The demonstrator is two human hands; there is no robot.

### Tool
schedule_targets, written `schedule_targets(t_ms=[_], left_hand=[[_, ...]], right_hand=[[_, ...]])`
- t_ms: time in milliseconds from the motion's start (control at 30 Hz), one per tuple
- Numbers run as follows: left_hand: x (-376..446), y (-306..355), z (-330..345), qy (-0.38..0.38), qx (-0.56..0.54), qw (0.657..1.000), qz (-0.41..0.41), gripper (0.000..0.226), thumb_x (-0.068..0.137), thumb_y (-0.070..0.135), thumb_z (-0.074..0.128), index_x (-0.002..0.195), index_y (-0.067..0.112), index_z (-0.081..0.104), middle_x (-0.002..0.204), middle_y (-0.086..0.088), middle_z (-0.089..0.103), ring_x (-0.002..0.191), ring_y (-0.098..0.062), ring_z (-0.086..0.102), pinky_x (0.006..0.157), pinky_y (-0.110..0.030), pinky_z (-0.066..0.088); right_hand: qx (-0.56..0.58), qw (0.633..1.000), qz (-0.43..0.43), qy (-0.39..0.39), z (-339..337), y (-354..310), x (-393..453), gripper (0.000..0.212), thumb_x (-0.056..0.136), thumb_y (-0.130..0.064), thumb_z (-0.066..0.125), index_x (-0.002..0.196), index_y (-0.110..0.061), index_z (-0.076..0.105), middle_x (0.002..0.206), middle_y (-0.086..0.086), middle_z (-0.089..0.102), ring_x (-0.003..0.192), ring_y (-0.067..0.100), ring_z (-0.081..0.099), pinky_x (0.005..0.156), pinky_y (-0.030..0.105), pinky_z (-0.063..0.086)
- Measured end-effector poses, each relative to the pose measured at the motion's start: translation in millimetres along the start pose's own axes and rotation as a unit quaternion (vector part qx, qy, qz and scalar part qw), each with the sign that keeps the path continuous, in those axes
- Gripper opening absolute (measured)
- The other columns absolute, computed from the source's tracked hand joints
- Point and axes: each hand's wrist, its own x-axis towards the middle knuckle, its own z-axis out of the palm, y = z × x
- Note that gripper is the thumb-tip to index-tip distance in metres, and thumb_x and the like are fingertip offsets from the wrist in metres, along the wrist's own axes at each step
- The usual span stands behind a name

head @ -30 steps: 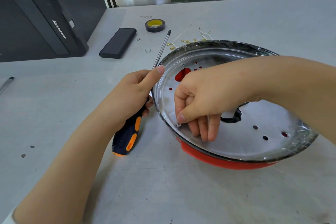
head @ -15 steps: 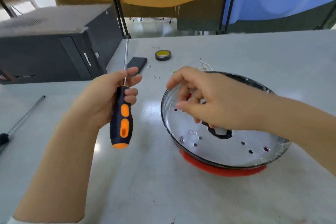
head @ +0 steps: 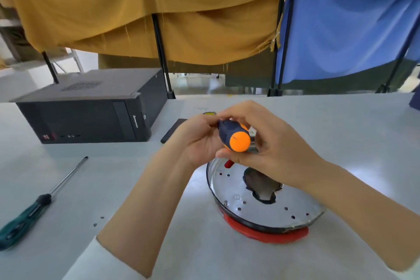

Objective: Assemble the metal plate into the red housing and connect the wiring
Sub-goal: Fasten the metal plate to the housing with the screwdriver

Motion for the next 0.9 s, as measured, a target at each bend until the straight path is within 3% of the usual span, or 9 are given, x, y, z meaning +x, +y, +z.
schedule_targets(t_ms=[67,167,233,300,400,533,667,800,900], left_hand=[[-2.4,3.4,4.9,-0.033,0.012,0.999,-0.023,0.03,0.102,0.007,0.031,0.095,-0.01,0.055,0.072,-0.023,0.069,0.06,-0.03,0.072,0.052,-0.034,0.059],[0.6,5.2,0.5,-0.033,0.164,0.986,0.005,0.029,0.102,0.01,0.037,0.098,-0.002,0.063,0.08,-0.015,0.073,0.072,-0.024,0.072,0.061,-0.03,0.06],[4.7,0.8,-13.2,0.048,0.334,0.935,0.108,0.034,0.102,0.017,0.043,0.084,0.016,0.072,0.07,-0.003,0.067,0.064,-0.015,0.062,0.059,-0.026,0.056],[10.6,-7.8,-38.5,0.156,0.381,0.886,0.216,0.041,0.1,0.02,0.046,0.066,0.022,0.07,0.057,0.005,0.052,0.051,-0.01,0.045,0.054,-0.024,0.044],[18.6,-33.6,-80.0,0.278,0.358,0.832,0.319,0.021,0.1,0.021,0.048,0.089,0.021,0.065,0.074,0.006,0.057,0.069,-0.012,0.053,0.064,-0.024,0.044],[32.1,-77.6,-109.5,0.254,0.319,0.871,0.275,0.018,0.104,0.025,0.043,0.115,0.027,0.057,0.113,0.005,0.063,0.107,-0.019,0.058,0.082,-0.025,0.047],[34.7,-93.7,-119.5,0.204,0.279,0.91,0.23,0.023,0.104,0.034,0.039,0.118,0.035,0.056,0.125,0.011,0.063,0.113,-0.009,0.06,0.09,-0.025,0.049],[31.4,-98.0,-119.0,0.19,0.346,0.884,0.25,0.028,0.104,0.027,0.044,0.123,0.029,0.063,0.125,0.012,0.066,0.118,-0.009,0.059,0.107,-0.039,0.044],[28.1,-98.4,-116.9,0.182,0.381,0.866,0.269,0.032,0.105,0.021,0.04,0.117,0.026,0.069,0.117,0.012,0.071,0.115,-0.007,0.062,0.106,-0.037,0.045]], right_hand=[[-0.032,0.999,-0.008,0.018,0.2,-0.6,1.4,0.038,0.079,-0.037,0.069,0.113,-0.023,0.057,0.108,-0.015,0.057,0.089,0.009,0.059,0.068,0.036,0.053],[-0.004,0.996,0.017,0.082,-2.2,-3.8,6.8,0.038,0.075,-0.041,0.061,0.102,-0.014,0.062,0.098,-0.006,0.066,0.081,0.017,0.063,0.066,0.04,0.053],[0.031,0.992,0.03,0.12,-5.1,-5.4,11.7,0.036,0.075,-0.04,0.06,0.096,-0.01,0.063,0.089,0.0,0.068,0.078,0.021,0.065,0.068,0.043,0.053],[0.052,0.987,0.035,0.145,-8.4,-6.8,16.4,0.033,0.075,-0.038,0.061,0.089,-0.008,0.061,0.079,0.004,0.065,0.071,0.025,0.062,0.065,0.045,0.051],[0.089,0.977,0.046,0.187,-12.4,-11.7,23.0,0.025,0.076,-0.035,0.06,0.084,-0.012,0.056,0.07,0.01,0.06,0.065,0.03,0.058,0.06,0.045,0.048],[0.148,0.959,0.077,0.23,-17.3,-15.1,32.1,0.026,0.079,-0.037,0.058,0.084,-0.013,0.049,0.068,0.014,0.057,0.064,0.036,0.057,0.059,0.05,0.048],[0.17,0.952,0.1,0.233,-14.9,-15.6,32.5,0.033,0.08,-0.041,0.055,0.08,-0.009,0.049,0.066,0.021,0.054,0.061,0.034,0.057,0.059,0.048,0.05],[0.183,0.953,0.101,0.218,-13.9,-17.4,30.2,0.034,0.08,-0.042,0.055,0.078,-0.009,0.047,0.065,0.022,0.056,0.053,0.01,0.061,0.051,0.021,0.048],[0.202,0.951,0.104,0.208,-13.4,-18.0,29.6,0.033,0.079,-0.039,0.055,0.078,-0.007,0.046,0.066,0.026,0.055,0.05,0.004,0.059,0.049,0.01,0.044]])
